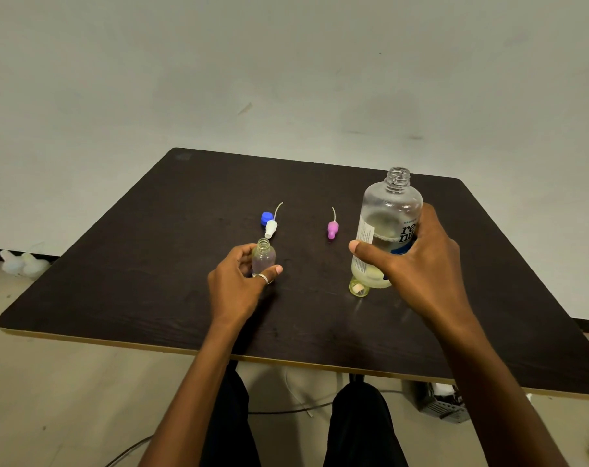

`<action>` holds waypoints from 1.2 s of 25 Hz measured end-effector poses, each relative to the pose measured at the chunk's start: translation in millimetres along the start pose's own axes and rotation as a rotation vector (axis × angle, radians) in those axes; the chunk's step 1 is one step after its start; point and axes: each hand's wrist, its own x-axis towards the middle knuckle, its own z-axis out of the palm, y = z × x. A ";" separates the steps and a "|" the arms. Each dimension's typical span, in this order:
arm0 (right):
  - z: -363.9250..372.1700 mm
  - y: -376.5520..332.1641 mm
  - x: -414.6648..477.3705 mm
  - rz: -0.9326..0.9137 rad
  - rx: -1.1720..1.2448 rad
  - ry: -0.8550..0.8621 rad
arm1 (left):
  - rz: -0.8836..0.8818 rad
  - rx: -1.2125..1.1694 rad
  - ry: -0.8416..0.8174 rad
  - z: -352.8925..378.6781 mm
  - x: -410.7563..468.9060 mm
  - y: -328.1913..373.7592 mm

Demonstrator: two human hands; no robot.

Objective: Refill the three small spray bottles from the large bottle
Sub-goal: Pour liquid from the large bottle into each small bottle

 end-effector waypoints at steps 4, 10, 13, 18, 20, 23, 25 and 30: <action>-5.7 2.2 2.4 0.002 -0.011 0.021 | -0.012 0.029 -0.007 1.3 -0.9 -0.5; -14.6 6.5 4.7 0.006 -0.029 0.042 | -0.026 0.140 0.022 -13.5 -23.3 2.9; -19.9 9.4 6.1 0.008 -0.047 0.056 | 0.218 0.168 0.250 -15.4 -60.6 12.1; -27.5 11.5 7.0 0.011 -0.055 0.069 | 0.506 0.060 0.090 19.0 -67.1 28.6; -31.5 11.8 6.7 0.014 -0.056 0.081 | 0.421 -0.011 -0.066 37.2 -58.3 38.0; -36.3 12.3 5.9 0.019 -0.051 0.096 | 0.266 -0.034 -0.334 63.1 -43.8 48.6; -37.5 13.0 5.0 0.023 -0.046 0.103 | 0.210 -0.025 -0.453 77.9 -35.0 50.1; -39.0 13.2 3.5 0.024 -0.037 0.112 | 0.138 -0.033 -0.505 103.5 -29.2 42.4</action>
